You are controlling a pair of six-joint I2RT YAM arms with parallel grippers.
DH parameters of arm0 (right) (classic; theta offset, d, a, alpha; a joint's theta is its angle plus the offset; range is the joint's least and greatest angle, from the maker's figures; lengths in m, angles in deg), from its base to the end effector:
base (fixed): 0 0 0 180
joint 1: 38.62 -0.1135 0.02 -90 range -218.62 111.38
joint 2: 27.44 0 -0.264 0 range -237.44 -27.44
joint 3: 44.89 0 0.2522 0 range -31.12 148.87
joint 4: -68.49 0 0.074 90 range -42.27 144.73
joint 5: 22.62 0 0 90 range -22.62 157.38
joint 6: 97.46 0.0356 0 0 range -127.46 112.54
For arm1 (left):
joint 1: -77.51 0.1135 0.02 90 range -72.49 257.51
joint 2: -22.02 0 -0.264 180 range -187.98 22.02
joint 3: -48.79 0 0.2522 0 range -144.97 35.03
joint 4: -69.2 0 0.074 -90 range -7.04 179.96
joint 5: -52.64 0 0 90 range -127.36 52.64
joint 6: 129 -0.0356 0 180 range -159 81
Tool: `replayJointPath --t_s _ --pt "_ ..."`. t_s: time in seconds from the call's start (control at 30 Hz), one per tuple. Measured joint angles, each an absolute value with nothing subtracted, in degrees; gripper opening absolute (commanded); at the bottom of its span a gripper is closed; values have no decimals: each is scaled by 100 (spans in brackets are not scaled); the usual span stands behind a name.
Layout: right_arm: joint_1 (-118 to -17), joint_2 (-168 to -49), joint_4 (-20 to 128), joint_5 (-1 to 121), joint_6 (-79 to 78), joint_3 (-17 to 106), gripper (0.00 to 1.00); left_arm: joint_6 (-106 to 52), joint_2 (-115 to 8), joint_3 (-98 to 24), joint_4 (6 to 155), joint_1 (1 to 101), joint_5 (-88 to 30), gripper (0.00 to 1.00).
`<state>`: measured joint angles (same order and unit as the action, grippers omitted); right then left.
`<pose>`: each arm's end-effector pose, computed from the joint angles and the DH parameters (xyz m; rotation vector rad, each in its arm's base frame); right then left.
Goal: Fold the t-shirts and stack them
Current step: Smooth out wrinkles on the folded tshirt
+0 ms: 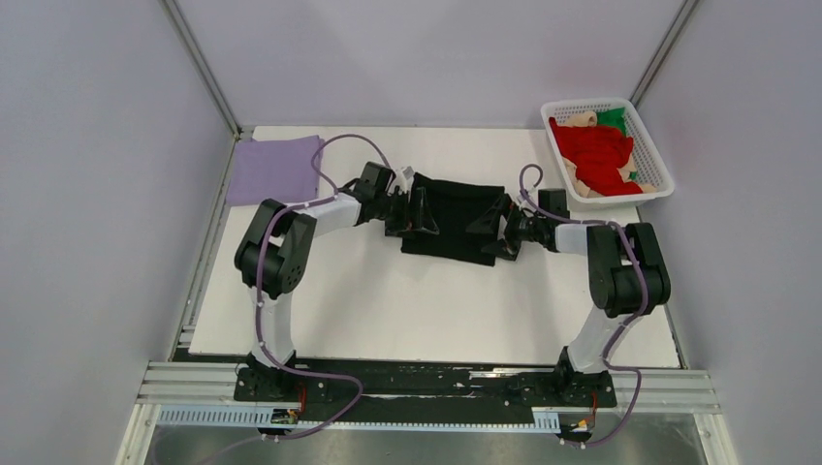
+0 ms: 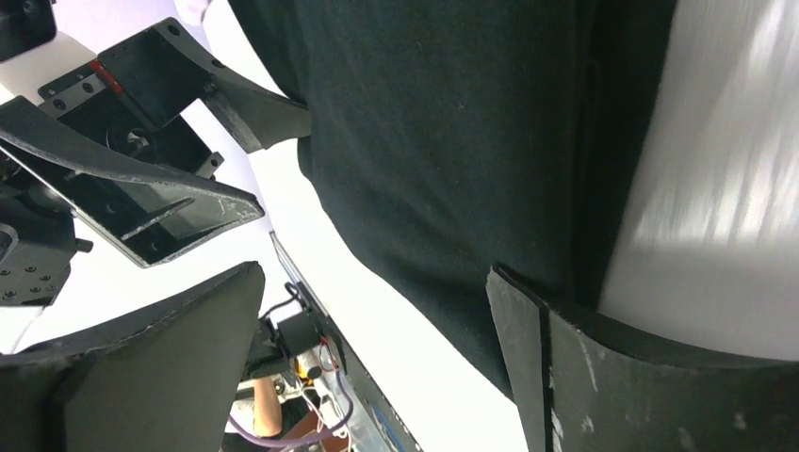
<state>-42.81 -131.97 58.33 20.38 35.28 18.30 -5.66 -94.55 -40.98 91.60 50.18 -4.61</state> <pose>0.3340 0.0506 0.1256 0.4705 2.5043 1.3551 0.3741 -0.2150 0.1572 0.1461 2.5873 -1.1372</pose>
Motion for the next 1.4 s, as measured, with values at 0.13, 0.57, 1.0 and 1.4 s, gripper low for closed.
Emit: replayJointPath --t_s 0.13,0.57,1.0,1.4 --pt "-4322 -12556 5881 2040 3561 1081 100 -625 -8841 -3265 9104 4939 -511 100" --pt "-4932 -10515 4250 2506 3198 867 100 -633 -7510 -2419 10450 4414 -1070 100" --pt "-4888 -12510 4495 2987 3139 2899 100 -747 -8913 -4653 10426 4976 -1376 100" --pt "-4602 -14276 4753 3129 3482 4031 100 -520 -9916 -5138 9978 5317 -952 100"
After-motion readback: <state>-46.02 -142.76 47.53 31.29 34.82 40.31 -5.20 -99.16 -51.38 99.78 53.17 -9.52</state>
